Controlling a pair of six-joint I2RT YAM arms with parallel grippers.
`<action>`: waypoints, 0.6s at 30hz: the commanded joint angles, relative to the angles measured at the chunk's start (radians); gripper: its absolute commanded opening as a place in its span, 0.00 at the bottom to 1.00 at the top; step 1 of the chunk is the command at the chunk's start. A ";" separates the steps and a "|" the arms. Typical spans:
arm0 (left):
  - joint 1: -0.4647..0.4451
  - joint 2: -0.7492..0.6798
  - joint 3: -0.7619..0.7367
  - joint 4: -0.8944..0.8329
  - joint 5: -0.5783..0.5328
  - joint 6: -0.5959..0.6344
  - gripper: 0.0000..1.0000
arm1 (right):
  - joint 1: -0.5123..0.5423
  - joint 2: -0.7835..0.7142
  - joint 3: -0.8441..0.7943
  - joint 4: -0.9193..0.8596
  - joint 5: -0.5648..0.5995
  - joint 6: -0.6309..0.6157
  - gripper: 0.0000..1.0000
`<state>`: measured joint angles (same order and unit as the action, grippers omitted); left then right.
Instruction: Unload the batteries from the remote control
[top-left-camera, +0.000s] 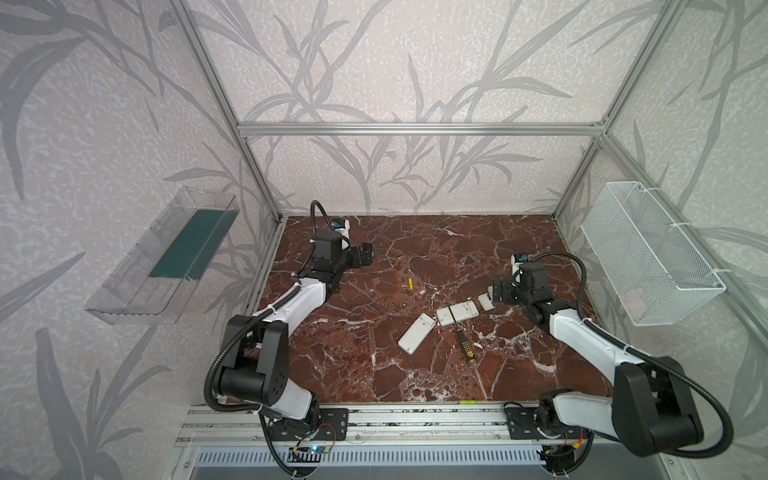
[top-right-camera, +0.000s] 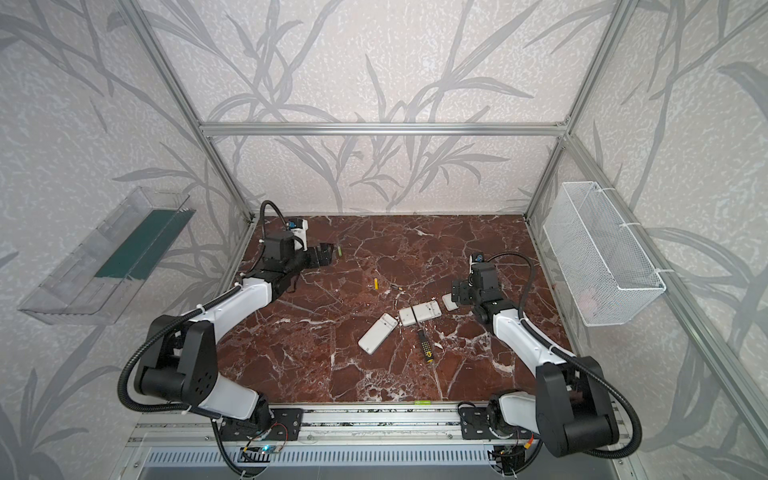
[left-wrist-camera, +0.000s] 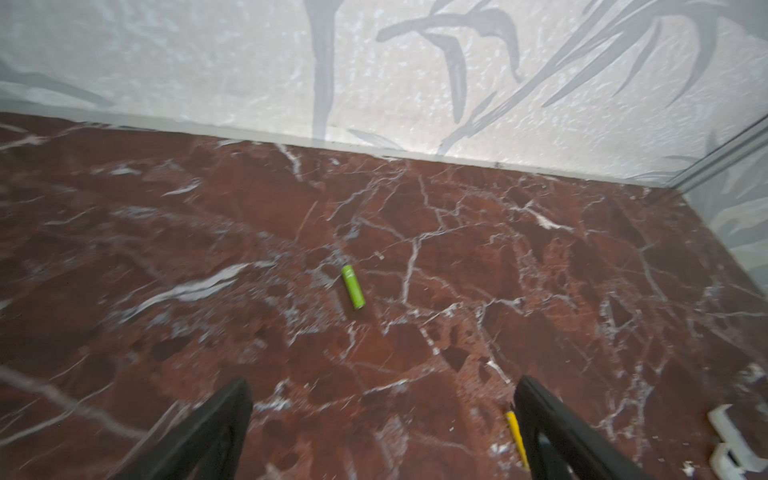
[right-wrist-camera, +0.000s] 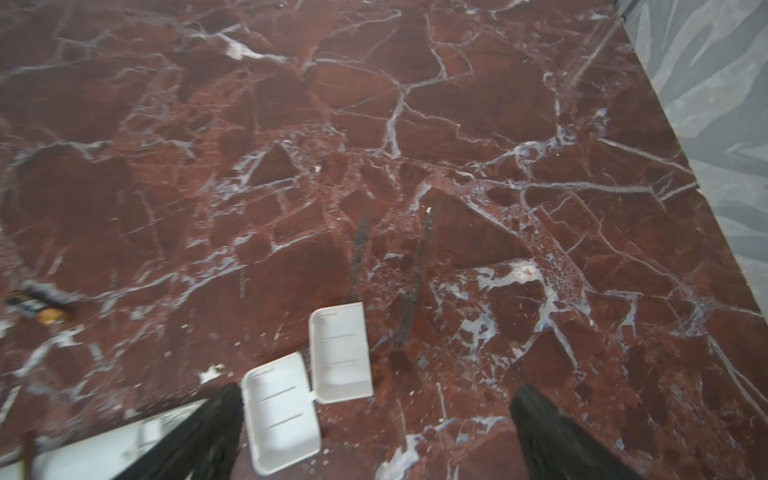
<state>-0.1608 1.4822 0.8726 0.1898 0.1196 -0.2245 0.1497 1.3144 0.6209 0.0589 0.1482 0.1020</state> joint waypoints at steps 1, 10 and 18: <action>0.012 -0.075 -0.104 0.097 -0.141 0.069 0.99 | -0.025 0.070 -0.041 0.286 -0.052 -0.054 0.99; 0.047 -0.092 -0.270 0.310 -0.275 0.061 0.99 | -0.029 0.169 -0.094 0.523 -0.092 -0.165 0.99; 0.059 -0.069 -0.283 0.359 -0.337 0.144 0.99 | -0.045 0.252 -0.291 0.972 -0.126 -0.185 0.99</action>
<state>-0.1078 1.4059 0.5972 0.4904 -0.1612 -0.1303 0.1089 1.5772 0.3359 0.8467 0.0273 -0.0624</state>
